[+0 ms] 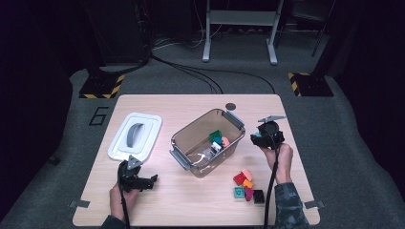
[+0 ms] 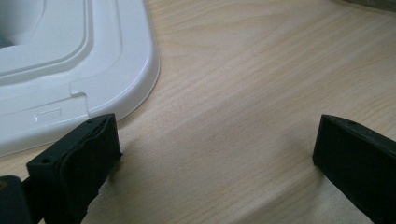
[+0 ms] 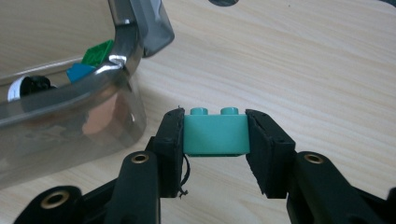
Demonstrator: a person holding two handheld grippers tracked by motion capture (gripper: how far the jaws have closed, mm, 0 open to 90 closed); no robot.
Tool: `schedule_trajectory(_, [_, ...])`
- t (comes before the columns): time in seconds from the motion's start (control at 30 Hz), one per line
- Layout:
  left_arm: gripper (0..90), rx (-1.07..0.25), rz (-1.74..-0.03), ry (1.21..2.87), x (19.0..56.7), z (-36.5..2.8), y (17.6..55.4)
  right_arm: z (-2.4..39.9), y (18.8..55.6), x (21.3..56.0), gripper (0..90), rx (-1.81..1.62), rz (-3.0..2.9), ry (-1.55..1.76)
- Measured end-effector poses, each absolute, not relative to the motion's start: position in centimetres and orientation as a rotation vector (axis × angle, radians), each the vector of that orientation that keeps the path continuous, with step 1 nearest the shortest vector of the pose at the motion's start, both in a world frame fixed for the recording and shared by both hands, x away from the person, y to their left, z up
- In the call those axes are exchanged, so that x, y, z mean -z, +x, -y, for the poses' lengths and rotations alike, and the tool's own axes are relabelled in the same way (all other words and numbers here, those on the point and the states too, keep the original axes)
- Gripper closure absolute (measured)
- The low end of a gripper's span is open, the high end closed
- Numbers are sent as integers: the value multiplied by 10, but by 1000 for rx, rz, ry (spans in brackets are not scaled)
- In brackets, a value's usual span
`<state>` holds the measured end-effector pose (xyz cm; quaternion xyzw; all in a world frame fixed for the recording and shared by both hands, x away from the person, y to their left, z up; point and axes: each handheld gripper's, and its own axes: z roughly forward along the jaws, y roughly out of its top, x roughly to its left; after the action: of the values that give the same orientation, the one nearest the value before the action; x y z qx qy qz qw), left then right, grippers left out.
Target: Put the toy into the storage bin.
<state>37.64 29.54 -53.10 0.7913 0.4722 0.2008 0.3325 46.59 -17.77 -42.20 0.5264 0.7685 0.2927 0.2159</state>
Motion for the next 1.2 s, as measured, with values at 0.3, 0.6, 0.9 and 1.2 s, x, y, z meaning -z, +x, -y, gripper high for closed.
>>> schedule_trajectory(0.3, [5,-530,-1233,2067,531,-295,376,176,474,409,587,-827,-2102,1441])
schedule_trajectory(0.6, [5,-529,-1232,2067,531,-295,376,173,477,395,587,-835,-2078,1410])
schedule_trajectory(0.9, [5,-530,-1232,2067,531,-295,376,168,477,377,587,-850,-2049,1371])
schedule_trajectory(1.2, [5,-528,-1235,2064,531,-295,376,156,474,360,587,-853,-2046,1309])
